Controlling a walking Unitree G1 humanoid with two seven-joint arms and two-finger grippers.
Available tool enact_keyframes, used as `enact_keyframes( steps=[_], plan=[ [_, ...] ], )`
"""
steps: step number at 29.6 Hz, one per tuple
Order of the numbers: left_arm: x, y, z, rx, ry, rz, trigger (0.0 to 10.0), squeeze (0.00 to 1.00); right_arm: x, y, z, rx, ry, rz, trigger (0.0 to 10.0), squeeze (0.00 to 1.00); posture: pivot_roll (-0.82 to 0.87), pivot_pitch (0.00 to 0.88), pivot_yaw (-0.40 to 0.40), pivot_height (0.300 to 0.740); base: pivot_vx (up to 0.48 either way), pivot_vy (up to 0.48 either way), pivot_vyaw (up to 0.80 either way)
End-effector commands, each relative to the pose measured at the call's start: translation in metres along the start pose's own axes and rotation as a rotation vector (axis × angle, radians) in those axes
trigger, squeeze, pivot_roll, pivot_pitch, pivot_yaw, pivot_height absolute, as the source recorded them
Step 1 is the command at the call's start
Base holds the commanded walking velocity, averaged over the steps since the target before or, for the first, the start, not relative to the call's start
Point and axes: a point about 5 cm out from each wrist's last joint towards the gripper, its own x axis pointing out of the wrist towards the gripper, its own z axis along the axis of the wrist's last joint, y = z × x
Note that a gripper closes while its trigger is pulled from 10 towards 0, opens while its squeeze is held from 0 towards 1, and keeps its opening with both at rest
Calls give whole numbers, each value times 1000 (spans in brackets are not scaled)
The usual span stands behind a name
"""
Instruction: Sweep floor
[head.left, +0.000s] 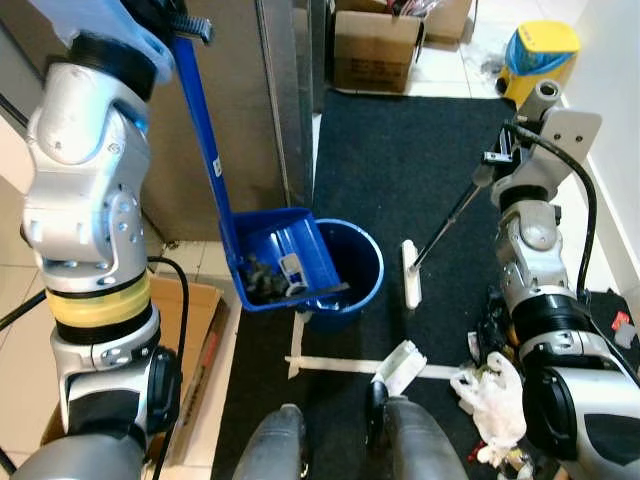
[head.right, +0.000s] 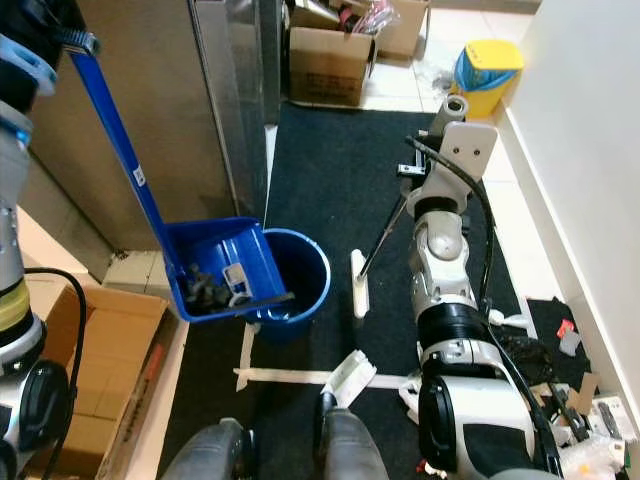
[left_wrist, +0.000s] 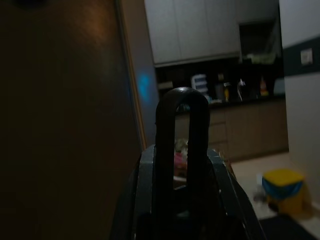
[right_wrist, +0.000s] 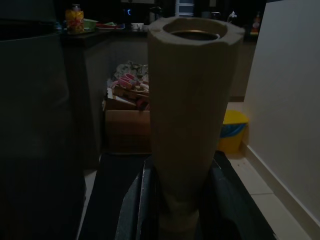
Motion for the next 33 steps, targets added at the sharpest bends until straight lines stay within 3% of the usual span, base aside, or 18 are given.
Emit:
enact_keyframes(
  steps=[1,9,15,23,26,27,30,33],
  plan=[
    [0,4,5,115,-56,-9,10000,0,-1,-2,4,6,-40,-3,10000,0,45,153,-7,740,0,0,0],
    [6,6,-9,200,-83,-38,10000,0,-2,-3,4,7,-43,-2,10000,0,37,160,-5,740,0,0,0],
    [15,-2,-11,216,-124,-77,10000,0,-3,-3,4,8,-46,-1,10000,0,29,164,-4,740,0,0,0],
    [32,-24,-3,252,-230,-160,10000,0,-4,-4,4,7,-47,-1,10000,0,19,168,-1,740,0,0,0],
    [35,-32,0,237,-260,-191,10000,0,-4,-4,4,6,-47,-2,10000,0,20,169,1,740,0,0,0],
    [38,-42,5,210,-290,-223,10000,0,-5,-4,3,7,-46,-3,10000,0,19,169,3,740,0,0,0],
    [41,-54,13,169,-332,-245,10000,0,-5,-3,3,9,-45,-3,10000,0,19,171,4,740,0,0,0],
    [44,-59,19,142,-363,-246,10000,0,-5,-3,2,10,-43,-2,10000,0,19,172,3,740,0,0,0]
  ],
)
